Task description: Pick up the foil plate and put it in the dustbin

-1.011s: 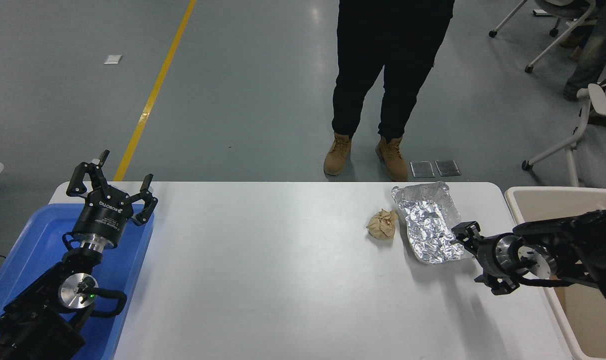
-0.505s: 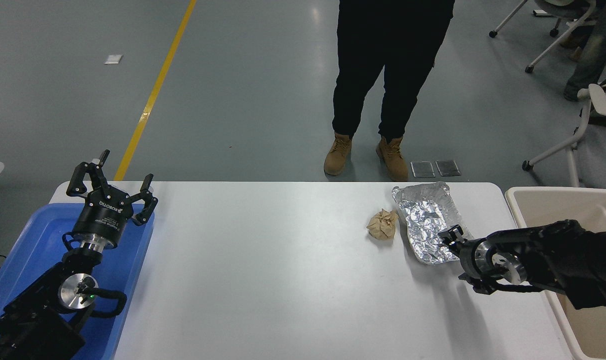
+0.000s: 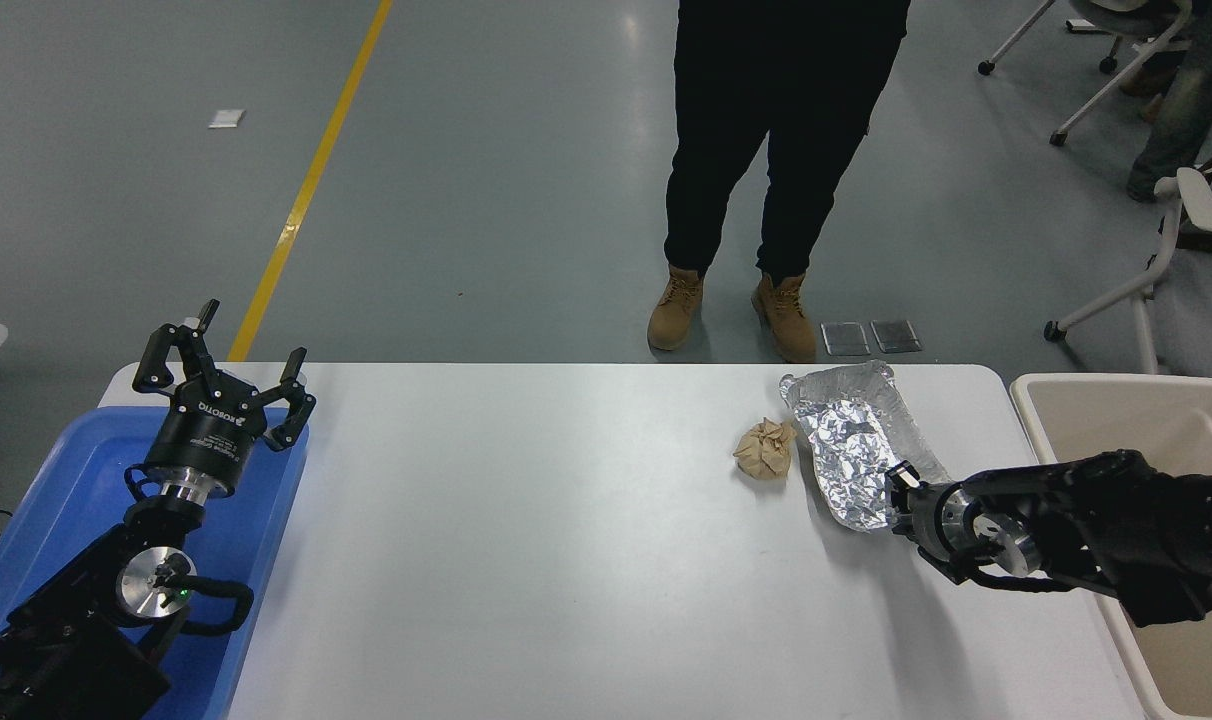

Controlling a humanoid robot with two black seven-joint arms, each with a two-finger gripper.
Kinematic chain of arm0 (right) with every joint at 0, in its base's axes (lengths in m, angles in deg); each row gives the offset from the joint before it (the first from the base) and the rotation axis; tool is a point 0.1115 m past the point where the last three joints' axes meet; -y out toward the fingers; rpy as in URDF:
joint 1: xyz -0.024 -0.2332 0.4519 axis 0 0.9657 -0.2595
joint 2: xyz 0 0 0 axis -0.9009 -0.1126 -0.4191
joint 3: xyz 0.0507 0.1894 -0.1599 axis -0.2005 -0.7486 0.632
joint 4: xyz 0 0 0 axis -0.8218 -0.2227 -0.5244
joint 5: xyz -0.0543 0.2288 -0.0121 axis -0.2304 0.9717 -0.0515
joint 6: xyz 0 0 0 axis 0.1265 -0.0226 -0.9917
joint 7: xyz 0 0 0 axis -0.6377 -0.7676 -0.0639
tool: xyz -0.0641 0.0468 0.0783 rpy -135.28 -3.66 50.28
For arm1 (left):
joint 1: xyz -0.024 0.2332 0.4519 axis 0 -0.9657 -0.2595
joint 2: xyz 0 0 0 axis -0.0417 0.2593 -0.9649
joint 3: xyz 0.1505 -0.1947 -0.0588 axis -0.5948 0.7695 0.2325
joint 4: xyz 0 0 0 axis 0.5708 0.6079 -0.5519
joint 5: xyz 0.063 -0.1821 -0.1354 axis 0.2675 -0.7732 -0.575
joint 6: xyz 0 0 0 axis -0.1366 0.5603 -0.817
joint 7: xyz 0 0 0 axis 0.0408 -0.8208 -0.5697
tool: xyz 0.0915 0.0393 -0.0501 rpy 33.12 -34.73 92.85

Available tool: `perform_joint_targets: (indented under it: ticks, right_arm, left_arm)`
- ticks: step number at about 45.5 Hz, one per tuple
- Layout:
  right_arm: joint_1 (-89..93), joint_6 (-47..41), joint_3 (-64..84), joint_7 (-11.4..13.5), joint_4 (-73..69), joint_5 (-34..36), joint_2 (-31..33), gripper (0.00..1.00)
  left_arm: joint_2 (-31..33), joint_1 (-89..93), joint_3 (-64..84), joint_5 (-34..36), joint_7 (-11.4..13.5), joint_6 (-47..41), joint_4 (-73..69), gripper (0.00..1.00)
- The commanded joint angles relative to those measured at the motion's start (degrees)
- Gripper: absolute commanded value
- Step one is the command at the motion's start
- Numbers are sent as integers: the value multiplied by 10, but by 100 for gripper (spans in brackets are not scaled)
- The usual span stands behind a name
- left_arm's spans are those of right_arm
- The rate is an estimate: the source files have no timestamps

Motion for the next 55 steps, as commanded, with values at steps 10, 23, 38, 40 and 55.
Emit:
perform_joint_targets:
  ticks: [10, 23, 38, 40, 55]
  right_arm:
    - [1, 4, 0, 0, 3, 3, 2, 0]
    - [-29, -4, 1, 3, -3, 2, 27, 0]
    - [-141, -27, 16, 7, -92, -1, 132, 0]
    - [-159, -32, 21, 8, -112, -2, 150, 0]
    - [-352, -91, 128, 7, -209, -6, 216, 0]
  left_arm:
    - [0, 0, 0, 0, 0, 0, 0, 98]
    - [0, 0, 0, 0, 0, 0, 0, 98]
    - [0, 0, 0, 0, 0, 1, 0, 98]
    - [0, 0, 0, 0, 0, 1, 0, 98]
    - [0, 0, 0, 0, 0, 1, 0, 98]
